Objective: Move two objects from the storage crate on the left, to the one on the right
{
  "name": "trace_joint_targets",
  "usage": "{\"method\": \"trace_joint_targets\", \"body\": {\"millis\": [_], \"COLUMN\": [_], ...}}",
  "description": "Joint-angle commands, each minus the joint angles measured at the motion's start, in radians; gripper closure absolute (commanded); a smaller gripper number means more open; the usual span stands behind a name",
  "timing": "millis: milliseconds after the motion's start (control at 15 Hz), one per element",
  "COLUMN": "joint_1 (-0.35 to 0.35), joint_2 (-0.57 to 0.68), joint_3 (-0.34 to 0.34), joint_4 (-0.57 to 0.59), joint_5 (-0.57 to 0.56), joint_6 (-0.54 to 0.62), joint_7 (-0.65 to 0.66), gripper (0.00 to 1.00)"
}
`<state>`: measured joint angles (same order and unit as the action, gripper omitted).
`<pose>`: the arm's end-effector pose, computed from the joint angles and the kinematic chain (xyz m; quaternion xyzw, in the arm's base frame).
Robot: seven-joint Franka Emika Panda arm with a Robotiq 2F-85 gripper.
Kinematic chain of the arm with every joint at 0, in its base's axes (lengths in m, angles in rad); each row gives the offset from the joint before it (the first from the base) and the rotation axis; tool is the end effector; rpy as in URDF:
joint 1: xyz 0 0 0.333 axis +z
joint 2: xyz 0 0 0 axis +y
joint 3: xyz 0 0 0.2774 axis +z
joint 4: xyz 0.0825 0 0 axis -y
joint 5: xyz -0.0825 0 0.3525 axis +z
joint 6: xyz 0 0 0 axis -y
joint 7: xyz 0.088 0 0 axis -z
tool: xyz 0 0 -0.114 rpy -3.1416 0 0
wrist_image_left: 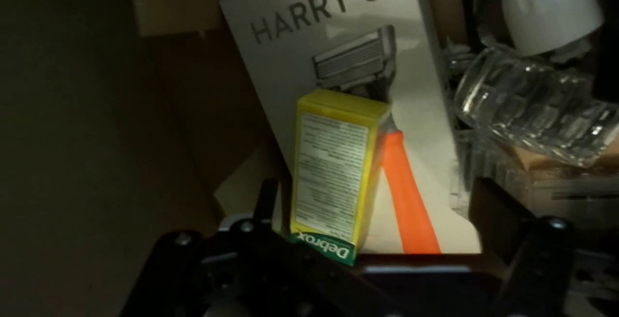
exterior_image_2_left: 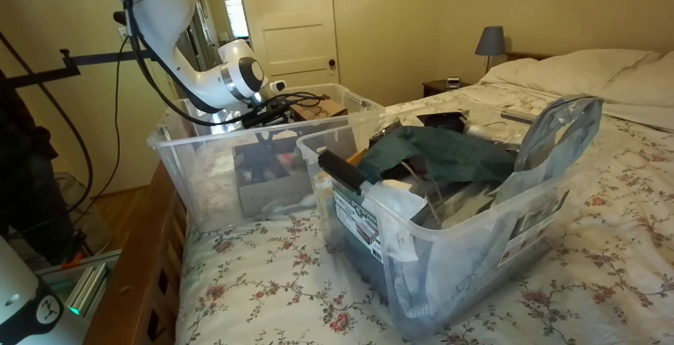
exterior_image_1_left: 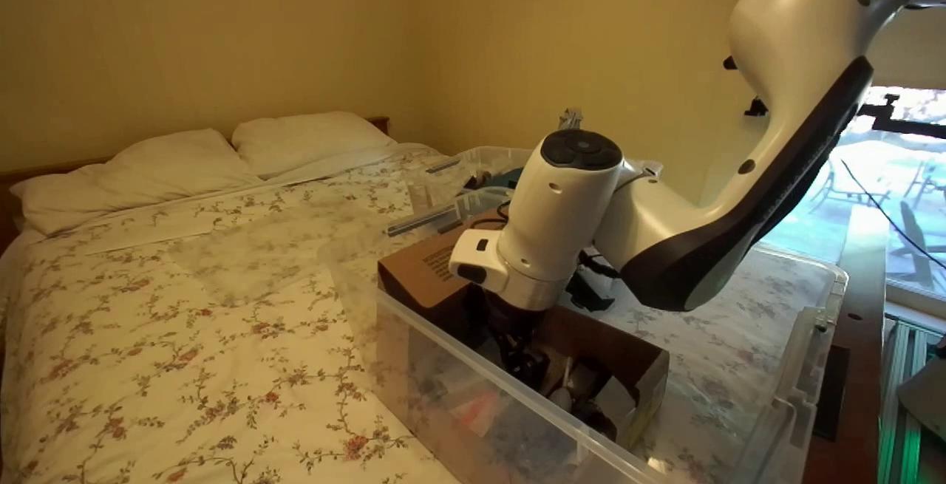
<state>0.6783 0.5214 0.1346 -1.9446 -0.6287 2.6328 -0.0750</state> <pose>0.4036 0.4411 0.2121 0.7572 0.6313 0.1336 0.1007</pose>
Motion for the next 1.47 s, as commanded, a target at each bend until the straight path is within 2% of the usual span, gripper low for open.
{"method": "trace_joint_targets", "body": {"millis": [0,200,600,667,733,933,1133,1400], "joint_1": [-0.045,-0.067,-0.077,-0.076,-0.079,-0.083,-0.093,-0.159], "joint_2": [0.085,0.15,0.223,0.225,0.221,0.195,0.128,-0.006], "joint_3": [0.025,0.044,0.063,0.063,0.068,0.075,0.089,0.169], "joint_4": [0.098,0.162,0.279,0.288,0.288,0.268,0.195,0.048], "joint_5": [0.04,0.057,0.067,0.07,0.077,0.103,0.12,0.206], "joint_6": [-0.086,-0.14,-0.177,-0.185,-0.187,-0.203,-0.201,-0.183], "joint_7": [-0.041,-0.075,-0.101,-0.1,-0.102,-0.097,-0.097,-0.173], "gripper": [0.0,0.0,0.0,0.25,0.26,0.48,0.69,0.72]}}
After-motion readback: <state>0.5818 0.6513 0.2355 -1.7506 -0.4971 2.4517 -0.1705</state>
